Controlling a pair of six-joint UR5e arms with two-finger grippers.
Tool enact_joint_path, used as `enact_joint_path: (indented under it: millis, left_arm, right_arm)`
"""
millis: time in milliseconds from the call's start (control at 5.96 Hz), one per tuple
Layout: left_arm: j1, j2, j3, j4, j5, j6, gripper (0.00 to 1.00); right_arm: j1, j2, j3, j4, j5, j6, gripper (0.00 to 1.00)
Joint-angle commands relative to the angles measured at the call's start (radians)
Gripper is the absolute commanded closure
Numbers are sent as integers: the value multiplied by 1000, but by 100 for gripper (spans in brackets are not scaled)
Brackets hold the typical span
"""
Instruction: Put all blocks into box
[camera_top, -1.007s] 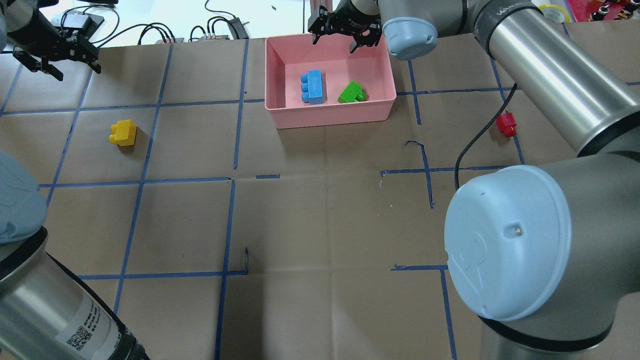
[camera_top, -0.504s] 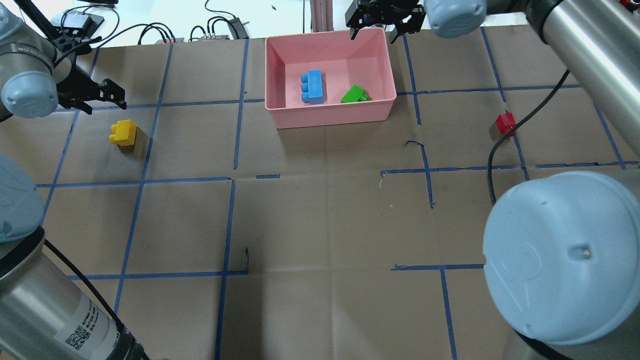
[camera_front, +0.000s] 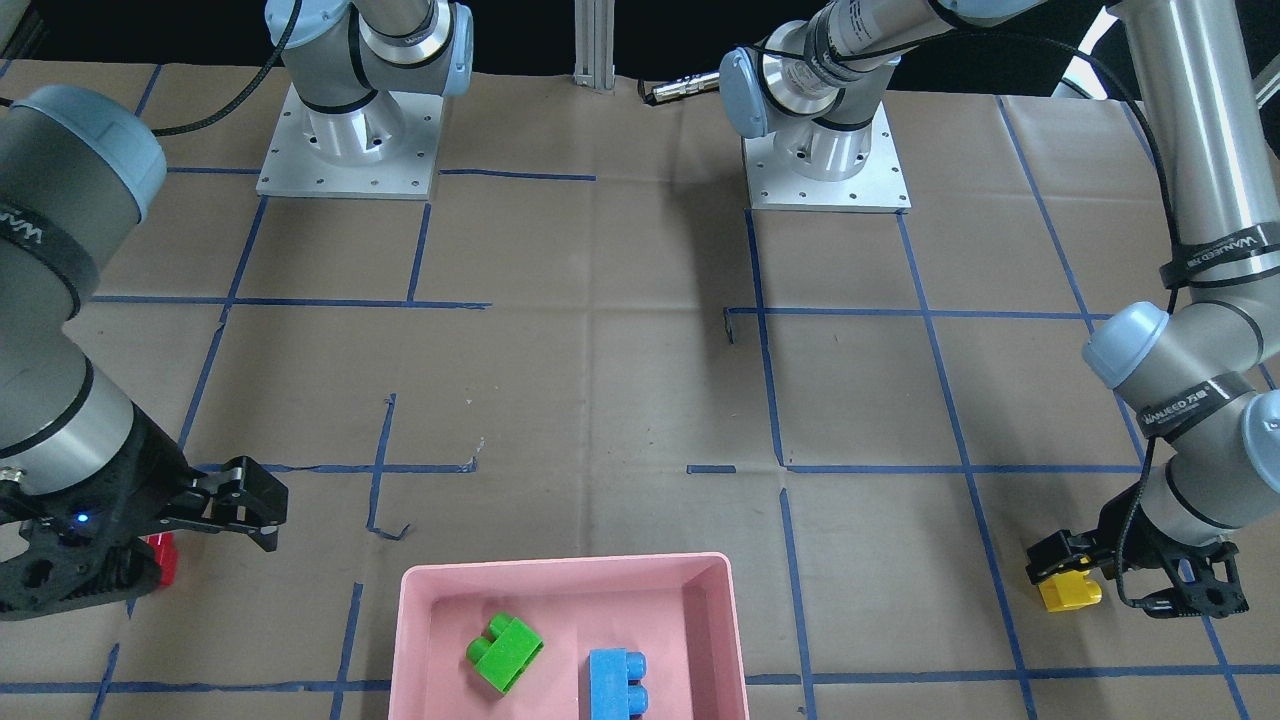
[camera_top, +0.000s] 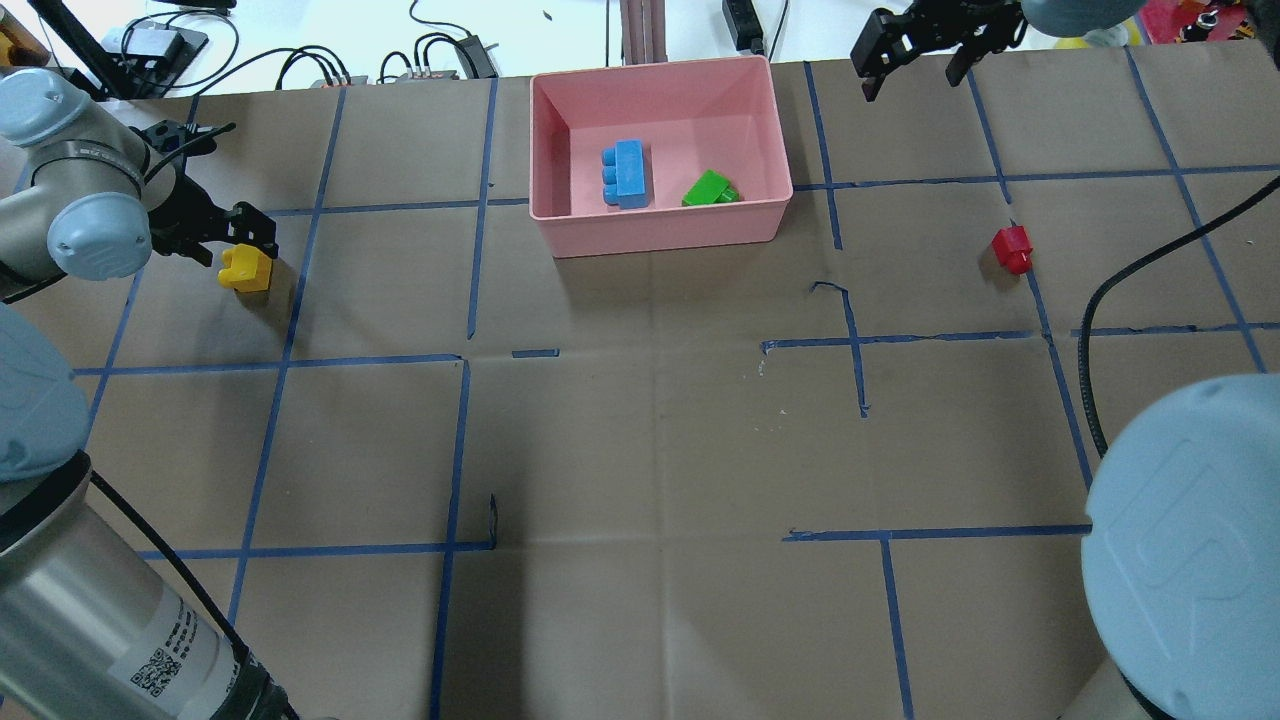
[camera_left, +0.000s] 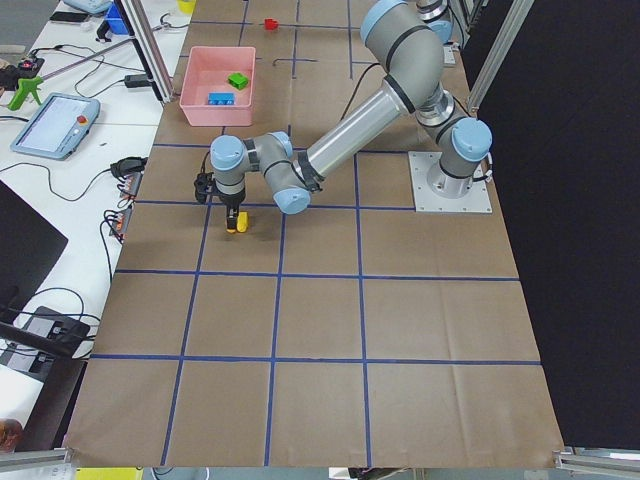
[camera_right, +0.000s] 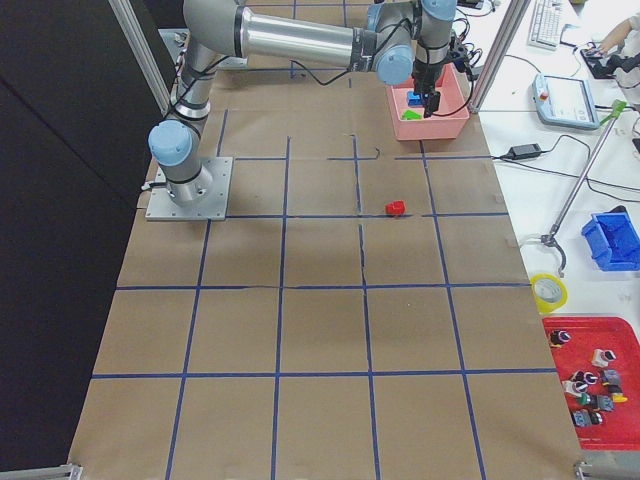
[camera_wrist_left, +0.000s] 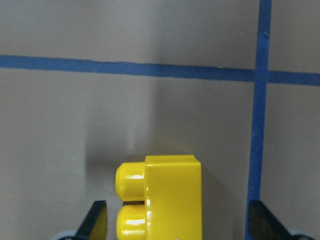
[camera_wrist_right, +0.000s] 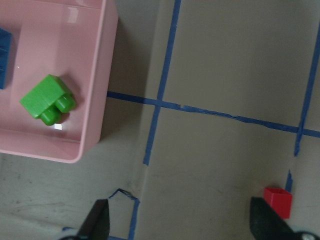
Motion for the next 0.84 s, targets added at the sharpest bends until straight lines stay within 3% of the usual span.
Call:
enact_joint_path:
  millis: [0,168,336,504,672]
  left_arm:
    - [2,-22,-12,37,1,30,1]
    - [2,-22,-12,39,1,31,1]
    - [2,-22,-12,39,1,31,1]
    - [4,-22,-12,39,1,31,10]
    - [4,-22,-7,39,1,34,34]
  right_arm:
    - [-119,-42,197,-192,0,-120,3]
    - [-175,-39,290,-304,5,-159,3]
    - [-207,-39,361,-326,3,-158,4]
    - [-221,-27,436,-472,3,-160,4]
    - [-249,-13,493,-550,6,-158,4]
